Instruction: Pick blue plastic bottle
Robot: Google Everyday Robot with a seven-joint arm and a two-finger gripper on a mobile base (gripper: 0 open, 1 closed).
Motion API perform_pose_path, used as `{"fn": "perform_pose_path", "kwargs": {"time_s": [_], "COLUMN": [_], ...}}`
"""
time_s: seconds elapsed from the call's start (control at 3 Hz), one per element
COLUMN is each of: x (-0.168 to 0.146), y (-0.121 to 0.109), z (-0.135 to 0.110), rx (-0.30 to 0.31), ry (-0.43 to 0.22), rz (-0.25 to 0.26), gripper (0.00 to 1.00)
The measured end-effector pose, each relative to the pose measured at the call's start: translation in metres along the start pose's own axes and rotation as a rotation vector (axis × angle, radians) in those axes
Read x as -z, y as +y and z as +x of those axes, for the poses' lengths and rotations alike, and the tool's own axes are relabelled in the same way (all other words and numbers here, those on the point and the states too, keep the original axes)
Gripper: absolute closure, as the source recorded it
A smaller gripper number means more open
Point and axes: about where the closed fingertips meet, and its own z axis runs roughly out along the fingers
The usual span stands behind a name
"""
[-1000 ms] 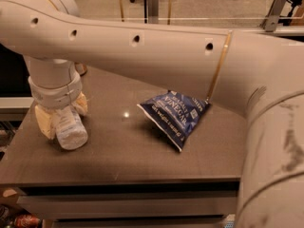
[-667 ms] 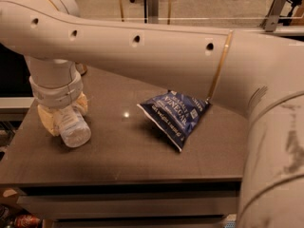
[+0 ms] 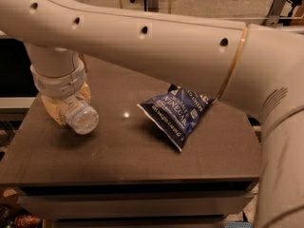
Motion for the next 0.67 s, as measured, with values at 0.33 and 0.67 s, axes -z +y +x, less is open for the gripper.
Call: {"fn": "perform_pose_path", "kwargs": {"time_s": [0.33,0.67], "x": [0.027,0.058], "y": [-0.004,-0.005], "z": [-0.002,-0.007], "rx": [0.028,0.078], "ry": [-0.026,-0.060], "rz": [0.029,0.054], "gripper": [1.00,1.00]}}
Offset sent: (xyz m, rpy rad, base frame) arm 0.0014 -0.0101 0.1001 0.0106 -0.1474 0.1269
